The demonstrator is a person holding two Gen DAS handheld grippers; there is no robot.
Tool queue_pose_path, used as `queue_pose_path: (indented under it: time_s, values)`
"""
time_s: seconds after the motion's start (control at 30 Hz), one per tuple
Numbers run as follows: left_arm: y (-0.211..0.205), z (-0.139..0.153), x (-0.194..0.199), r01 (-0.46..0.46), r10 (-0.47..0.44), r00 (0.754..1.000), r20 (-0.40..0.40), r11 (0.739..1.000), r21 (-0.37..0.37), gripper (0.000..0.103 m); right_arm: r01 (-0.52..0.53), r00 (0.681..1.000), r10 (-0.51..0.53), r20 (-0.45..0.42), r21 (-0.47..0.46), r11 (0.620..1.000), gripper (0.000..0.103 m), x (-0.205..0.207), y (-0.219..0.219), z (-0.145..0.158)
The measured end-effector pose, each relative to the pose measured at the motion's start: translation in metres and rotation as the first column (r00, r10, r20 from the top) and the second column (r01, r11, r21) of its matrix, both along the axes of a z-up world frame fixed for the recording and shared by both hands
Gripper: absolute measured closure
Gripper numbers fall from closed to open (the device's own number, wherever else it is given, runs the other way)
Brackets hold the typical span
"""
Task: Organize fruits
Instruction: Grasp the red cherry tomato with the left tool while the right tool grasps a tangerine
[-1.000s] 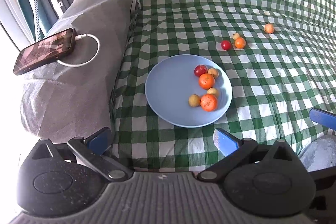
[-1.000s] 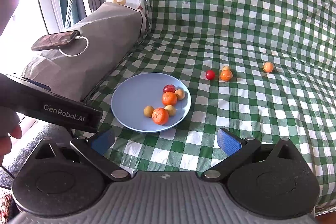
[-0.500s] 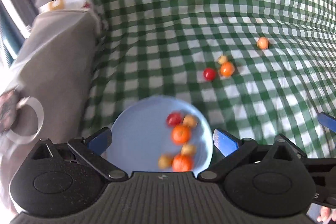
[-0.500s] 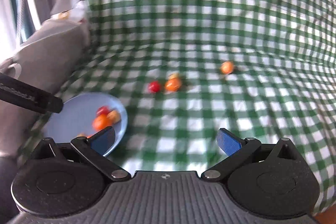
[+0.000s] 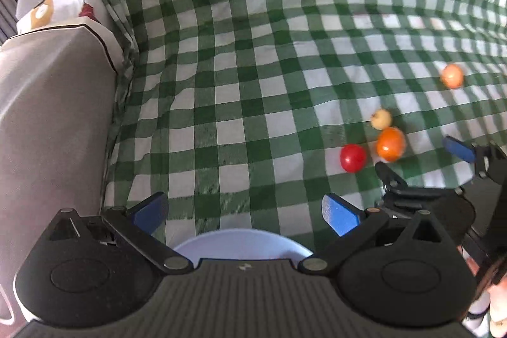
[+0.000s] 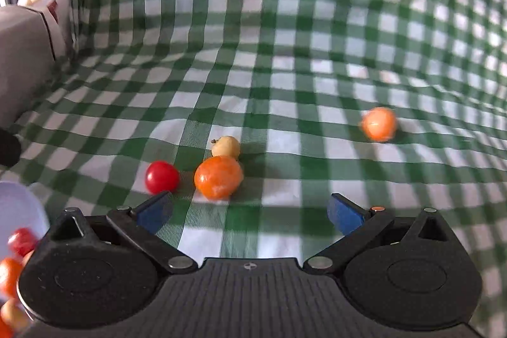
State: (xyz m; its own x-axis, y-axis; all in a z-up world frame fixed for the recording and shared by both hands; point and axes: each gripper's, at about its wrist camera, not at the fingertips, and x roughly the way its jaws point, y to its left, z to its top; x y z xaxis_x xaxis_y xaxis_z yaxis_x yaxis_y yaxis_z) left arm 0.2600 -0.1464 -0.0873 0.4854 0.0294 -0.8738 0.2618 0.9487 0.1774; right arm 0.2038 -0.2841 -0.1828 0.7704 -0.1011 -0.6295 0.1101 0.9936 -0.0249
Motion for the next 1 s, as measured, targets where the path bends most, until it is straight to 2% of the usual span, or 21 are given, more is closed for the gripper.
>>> queue_pose_path:
  time_s: [0.03,0.07,0.1,0.13,0.2,0.27,0.37,0.47,0.53,0.63,0.7,0.8,0.93,1.0]
  values:
    - [-0.002,-0.005,0.004,0.005,-0.005,1.000,-0.005,1.000,0.009,0.000,-0.010,1.000,0.010,0.001,0.000,1.000,0.006,0.007,0.001,-0.005]
    - [-0.004,-0.009,0.006,0.011,-0.011,1.000,-0.010,1.000,0.014,0.000,-0.026,1.000,0.026,0.002,0.006,1.000,0.014,0.014,0.001,-0.010]
    - [-0.007,-0.013,0.009,0.021,-0.021,1.000,-0.015,1.000,0.015,0.000,-0.037,0.999,0.037,0.005,0.014,0.999,0.028,0.017,0.001,-0.013]
    - [-0.010,-0.016,0.010,0.031,-0.031,0.999,-0.020,0.999,0.012,0.000,-0.039,0.999,0.038,0.027,0.011,0.999,0.031,0.018,0.001,-0.015]
    - [-0.016,-0.023,0.012,0.052,-0.052,0.998,-0.026,0.999,-0.009,0.000,-0.068,0.995,0.065,0.075,0.035,0.997,0.062,0.015,-0.002,-0.015]
    - [-0.025,-0.028,0.013,0.077,-0.078,0.997,-0.026,0.996,-0.054,0.000,-0.040,0.997,0.036,0.073,0.062,0.997,0.062,0.008,-0.009,-0.013]
    - [-0.042,-0.040,0.019,0.108,-0.112,0.993,-0.035,0.989,-0.105,0.000,0.091,0.993,-0.095,0.077,0.051,0.995,0.062,-0.017,-0.028,-0.008]
    - [-0.059,-0.055,0.026,0.106,-0.116,0.991,-0.060,0.984,-0.142,0.000,0.214,0.970,-0.222,0.102,0.084,0.973,0.062,-0.051,-0.050,-0.008]
    - [-0.067,-0.064,0.031,0.096,-0.108,0.992,-0.071,0.982,-0.161,0.001,0.261,0.958,-0.269,0.104,0.089,0.961,0.062,-0.066,-0.061,-0.014]
    - [-0.074,-0.076,0.038,0.076,-0.094,0.991,-0.097,0.982,-0.173,0.007,0.296,0.948,-0.307,0.083,0.120,0.947,0.062,-0.070,-0.078,-0.025]
    - [-0.077,-0.079,0.038,0.083,-0.103,0.989,-0.102,0.979,-0.185,0.009,0.306,0.941,-0.324,0.102,0.163,0.938,0.062,-0.072,-0.086,-0.029]
    - [-0.079,-0.079,0.037,0.122,-0.142,0.986,-0.092,0.974,-0.191,0.017,0.301,0.941,-0.319,0.110,0.149,0.942,0.062,-0.068,-0.083,-0.032]
    - [-0.068,-0.078,0.036,0.148,-0.167,0.982,-0.089,0.971,-0.187,0.017,0.300,0.940,-0.319,0.118,0.156,0.941,0.062,-0.072,-0.083,-0.033]
    - [-0.061,-0.077,0.035,0.190,-0.206,0.975,-0.084,0.968,-0.163,0.017,0.300,0.940,-0.320,0.121,0.162,0.940,0.061,-0.077,-0.086,-0.032]
